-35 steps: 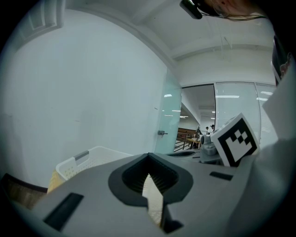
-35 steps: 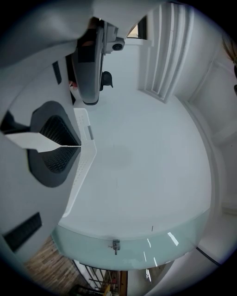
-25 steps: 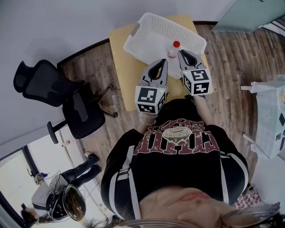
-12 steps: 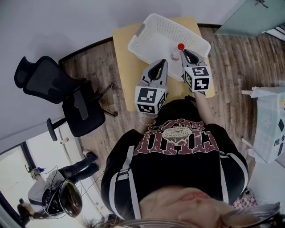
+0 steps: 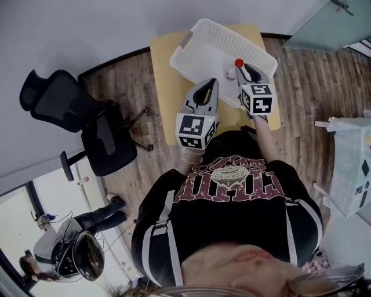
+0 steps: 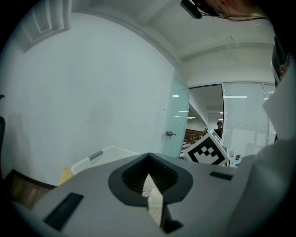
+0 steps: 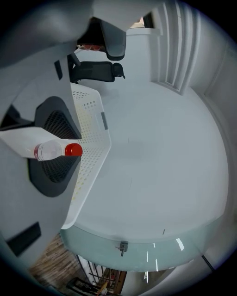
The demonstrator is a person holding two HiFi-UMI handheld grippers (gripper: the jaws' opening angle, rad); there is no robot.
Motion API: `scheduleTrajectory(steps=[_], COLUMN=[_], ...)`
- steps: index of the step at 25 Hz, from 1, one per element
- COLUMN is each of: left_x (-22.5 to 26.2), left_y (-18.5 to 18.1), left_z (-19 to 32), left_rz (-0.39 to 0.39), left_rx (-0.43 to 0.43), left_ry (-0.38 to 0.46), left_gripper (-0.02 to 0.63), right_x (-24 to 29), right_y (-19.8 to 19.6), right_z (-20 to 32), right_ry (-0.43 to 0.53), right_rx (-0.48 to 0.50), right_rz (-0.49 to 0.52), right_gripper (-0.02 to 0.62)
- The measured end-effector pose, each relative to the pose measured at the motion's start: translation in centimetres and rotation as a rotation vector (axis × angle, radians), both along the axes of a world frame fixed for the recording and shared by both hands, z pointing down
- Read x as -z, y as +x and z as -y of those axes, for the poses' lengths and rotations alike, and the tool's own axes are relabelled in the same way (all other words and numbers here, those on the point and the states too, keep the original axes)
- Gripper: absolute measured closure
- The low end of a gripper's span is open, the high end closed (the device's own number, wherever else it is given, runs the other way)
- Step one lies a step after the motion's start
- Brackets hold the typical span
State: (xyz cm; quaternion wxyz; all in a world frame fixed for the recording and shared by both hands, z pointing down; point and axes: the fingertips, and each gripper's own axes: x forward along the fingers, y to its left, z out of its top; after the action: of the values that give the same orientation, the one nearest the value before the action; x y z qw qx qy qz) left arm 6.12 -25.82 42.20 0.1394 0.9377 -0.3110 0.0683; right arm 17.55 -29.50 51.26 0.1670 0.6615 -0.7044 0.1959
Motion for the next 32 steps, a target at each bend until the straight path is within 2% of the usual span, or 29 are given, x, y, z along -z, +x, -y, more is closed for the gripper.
scheduleTrajectory(steps=[10, 24, 32], left_x=[-0.2, -0.5, -0.5], left_y=[-0.6, -1.6, -2.8], left_z=[0.3, -0.2, -0.3], left_rz=[0.001, 0.003, -0.003], left_rx=[0.018, 0.036, 0.058], left_ry=[-0.007, -0.014, -0.014], left_gripper=[0.560, 0.559, 0.559], right_x=[-1.3, -3.2, -4.3], right_y=[0.2, 0.0, -0.2], right_z=[1.5, 3.5, 3.9], right_ry=[-0.045, -0.117, -0.162], right_rx=[0.011, 0.048, 0.035], right_rz=[-0.020, -0.072, -0.131], right_gripper=[0.434, 0.409, 0.408])
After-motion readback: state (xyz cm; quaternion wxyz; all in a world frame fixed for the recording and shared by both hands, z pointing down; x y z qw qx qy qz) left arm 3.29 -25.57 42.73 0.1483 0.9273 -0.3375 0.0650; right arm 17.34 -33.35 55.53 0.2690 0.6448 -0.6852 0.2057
